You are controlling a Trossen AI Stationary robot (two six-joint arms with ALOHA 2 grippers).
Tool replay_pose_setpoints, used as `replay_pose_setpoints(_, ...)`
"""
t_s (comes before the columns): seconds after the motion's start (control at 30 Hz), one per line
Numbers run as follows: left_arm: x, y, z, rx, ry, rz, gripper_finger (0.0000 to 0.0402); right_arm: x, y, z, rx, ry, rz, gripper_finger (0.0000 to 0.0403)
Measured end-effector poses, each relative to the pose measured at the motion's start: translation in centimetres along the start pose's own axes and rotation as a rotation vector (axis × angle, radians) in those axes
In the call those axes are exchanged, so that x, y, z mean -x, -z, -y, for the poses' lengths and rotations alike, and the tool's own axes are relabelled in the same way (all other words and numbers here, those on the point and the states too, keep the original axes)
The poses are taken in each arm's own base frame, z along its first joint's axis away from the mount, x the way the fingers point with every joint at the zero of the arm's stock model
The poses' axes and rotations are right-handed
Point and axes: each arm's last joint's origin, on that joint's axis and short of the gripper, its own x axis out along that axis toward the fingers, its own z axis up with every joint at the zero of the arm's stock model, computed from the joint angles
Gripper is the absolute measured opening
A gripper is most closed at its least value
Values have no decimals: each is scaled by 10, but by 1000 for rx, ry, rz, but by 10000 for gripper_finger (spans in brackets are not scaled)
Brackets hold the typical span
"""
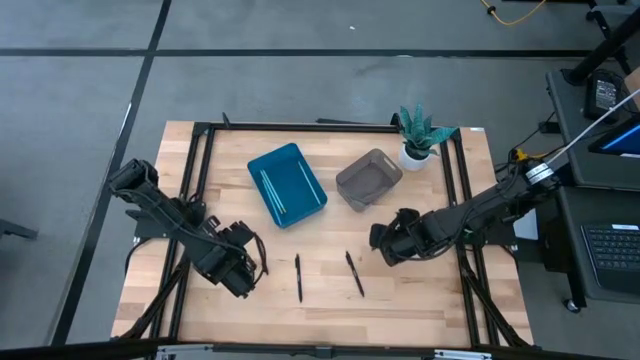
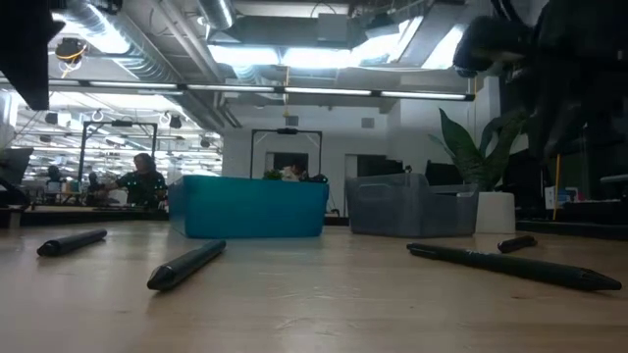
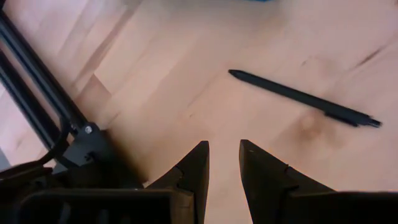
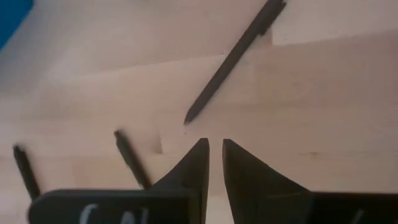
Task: Sort pens & pencils
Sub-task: Put the top right black pen into the gray bin
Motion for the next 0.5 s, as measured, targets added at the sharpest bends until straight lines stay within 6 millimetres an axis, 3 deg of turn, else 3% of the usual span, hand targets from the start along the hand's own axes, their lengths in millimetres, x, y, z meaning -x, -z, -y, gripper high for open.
replay_pose_setpoints(0.23,-6,-6,-2,16,-29,24,82,-14,-20,-6,-108,45,-20,48)
replay_pose_setpoints(0.5,-9,-14,-5,33,-65,81,82,-30,-27,-18,-38,-142,-3,48)
